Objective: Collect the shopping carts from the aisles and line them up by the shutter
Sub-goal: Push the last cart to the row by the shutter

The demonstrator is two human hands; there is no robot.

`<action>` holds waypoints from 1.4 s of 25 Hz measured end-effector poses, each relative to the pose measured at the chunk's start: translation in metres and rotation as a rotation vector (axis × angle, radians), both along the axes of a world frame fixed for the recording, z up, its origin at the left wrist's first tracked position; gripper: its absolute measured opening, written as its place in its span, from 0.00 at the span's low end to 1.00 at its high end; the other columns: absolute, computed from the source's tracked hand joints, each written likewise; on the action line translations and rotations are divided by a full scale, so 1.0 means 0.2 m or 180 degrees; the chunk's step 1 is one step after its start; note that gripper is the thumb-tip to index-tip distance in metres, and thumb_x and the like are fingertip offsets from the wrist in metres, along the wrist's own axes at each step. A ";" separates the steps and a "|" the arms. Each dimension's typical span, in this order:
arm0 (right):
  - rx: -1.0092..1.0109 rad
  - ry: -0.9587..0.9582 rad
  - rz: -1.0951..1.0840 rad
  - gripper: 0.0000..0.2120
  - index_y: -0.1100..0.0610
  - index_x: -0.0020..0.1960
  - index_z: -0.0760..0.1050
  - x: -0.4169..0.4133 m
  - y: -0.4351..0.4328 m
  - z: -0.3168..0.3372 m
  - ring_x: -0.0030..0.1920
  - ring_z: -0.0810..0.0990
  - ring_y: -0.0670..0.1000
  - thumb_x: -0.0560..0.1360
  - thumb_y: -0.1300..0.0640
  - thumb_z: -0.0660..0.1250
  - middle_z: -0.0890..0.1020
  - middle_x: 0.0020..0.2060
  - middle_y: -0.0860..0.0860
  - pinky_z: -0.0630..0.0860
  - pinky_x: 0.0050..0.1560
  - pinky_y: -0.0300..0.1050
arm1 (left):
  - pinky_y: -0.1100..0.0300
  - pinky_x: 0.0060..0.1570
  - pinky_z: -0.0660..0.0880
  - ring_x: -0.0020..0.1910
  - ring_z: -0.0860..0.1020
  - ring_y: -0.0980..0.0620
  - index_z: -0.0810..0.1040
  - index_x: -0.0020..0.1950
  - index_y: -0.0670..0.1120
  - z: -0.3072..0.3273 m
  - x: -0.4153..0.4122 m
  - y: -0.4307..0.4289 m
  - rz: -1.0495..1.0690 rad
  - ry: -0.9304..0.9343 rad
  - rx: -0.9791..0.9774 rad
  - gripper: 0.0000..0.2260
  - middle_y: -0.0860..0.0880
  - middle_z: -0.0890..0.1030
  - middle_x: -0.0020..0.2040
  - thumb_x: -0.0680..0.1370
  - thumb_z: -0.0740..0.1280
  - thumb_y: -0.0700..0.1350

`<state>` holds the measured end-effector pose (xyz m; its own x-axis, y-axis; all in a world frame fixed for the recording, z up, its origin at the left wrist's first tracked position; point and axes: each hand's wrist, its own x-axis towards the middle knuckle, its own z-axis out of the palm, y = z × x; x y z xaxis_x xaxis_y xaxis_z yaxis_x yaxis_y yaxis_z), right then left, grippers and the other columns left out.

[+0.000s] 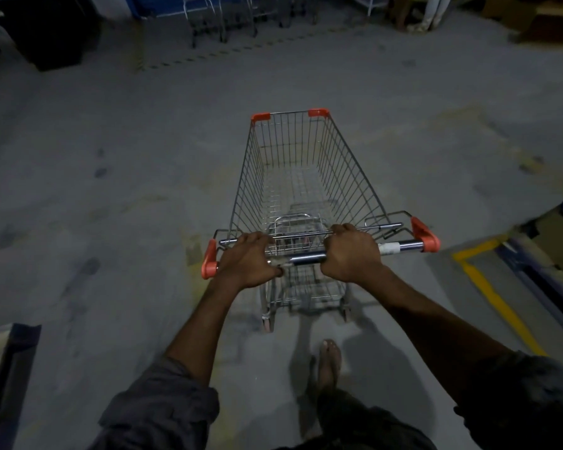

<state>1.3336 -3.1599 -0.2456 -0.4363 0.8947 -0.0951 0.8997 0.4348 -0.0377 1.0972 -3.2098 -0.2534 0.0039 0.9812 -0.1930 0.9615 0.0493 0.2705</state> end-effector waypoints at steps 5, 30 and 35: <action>0.0104 0.0032 0.0083 0.18 0.57 0.44 0.83 -0.14 0.54 -0.05 0.50 0.80 0.56 0.63 0.46 0.63 0.81 0.46 0.53 0.77 0.45 0.48 | 0.52 0.65 0.70 0.73 0.68 0.50 0.71 0.73 0.55 0.01 -0.11 0.46 0.0139 0.0084 0.0160 0.34 0.55 0.70 0.74 0.70 0.72 0.66; 0.0134 0.0295 0.0282 0.22 0.56 0.43 0.83 -1.00 2.87 -0.05 0.49 0.81 0.57 0.60 0.44 0.61 0.83 0.47 0.54 0.77 0.45 0.47 | 0.55 0.68 0.69 0.73 0.69 0.51 0.72 0.74 0.57 0.01 -0.95 2.73 0.0283 0.0235 0.0252 0.34 0.55 0.71 0.75 0.70 0.72 0.66; 0.0174 0.0187 0.0331 0.19 0.56 0.38 0.82 -1.18 3.40 -0.07 0.43 0.82 0.58 0.59 0.44 0.61 0.82 0.40 0.54 0.77 0.40 0.46 | 0.56 0.65 0.70 0.71 0.71 0.50 0.74 0.72 0.54 0.03 -1.13 3.23 0.0237 0.0190 0.0406 0.31 0.54 0.74 0.72 0.71 0.72 0.62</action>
